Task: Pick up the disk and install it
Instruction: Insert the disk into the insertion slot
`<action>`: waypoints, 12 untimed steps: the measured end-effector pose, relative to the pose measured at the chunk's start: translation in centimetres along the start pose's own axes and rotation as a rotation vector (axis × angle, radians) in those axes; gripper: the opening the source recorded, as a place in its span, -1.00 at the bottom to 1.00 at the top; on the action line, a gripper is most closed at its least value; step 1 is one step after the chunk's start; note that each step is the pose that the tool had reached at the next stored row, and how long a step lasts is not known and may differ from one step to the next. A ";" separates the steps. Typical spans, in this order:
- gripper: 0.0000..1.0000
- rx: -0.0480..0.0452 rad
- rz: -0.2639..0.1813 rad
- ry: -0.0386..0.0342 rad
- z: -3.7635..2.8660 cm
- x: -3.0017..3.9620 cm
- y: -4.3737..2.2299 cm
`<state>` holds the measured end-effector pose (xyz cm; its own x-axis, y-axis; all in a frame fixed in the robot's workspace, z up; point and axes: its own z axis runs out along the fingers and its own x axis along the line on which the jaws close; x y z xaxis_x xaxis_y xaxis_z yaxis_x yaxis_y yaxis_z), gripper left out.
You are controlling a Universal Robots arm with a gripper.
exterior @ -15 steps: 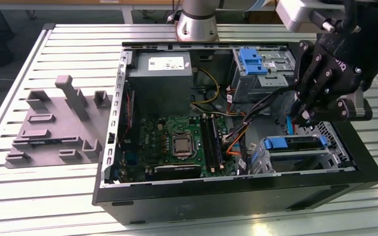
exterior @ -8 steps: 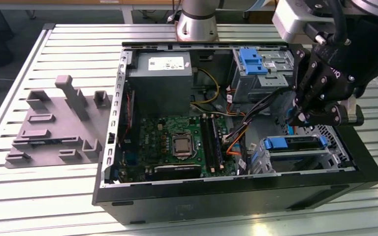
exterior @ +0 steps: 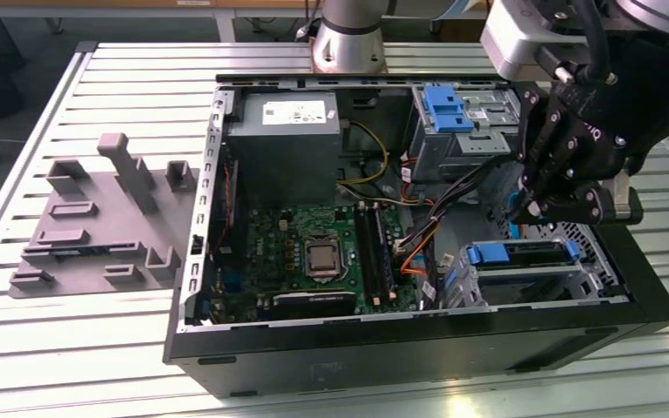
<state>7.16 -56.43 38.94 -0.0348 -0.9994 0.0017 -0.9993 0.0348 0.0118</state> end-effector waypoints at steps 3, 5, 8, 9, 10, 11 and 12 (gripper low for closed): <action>-0.79 0.0000 0.000 0.0004 0.32 0.00 -0.01; -0.79 0.0000 0.000 0.0007 0.32 0.00 0.00; -0.79 0.0000 0.000 0.0004 0.39 0.00 -0.01; -0.79 0.0000 0.000 0.0004 0.40 0.00 -0.01; -0.79 0.0000 0.000 0.0004 0.40 0.00 -0.01; -0.79 0.0000 0.000 0.0004 0.41 0.00 -0.01; -0.79 0.0000 0.000 0.0004 0.41 0.00 -0.01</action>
<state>7.16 -56.43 38.52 -0.0347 -0.9994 0.0021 -0.9993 0.0348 0.0118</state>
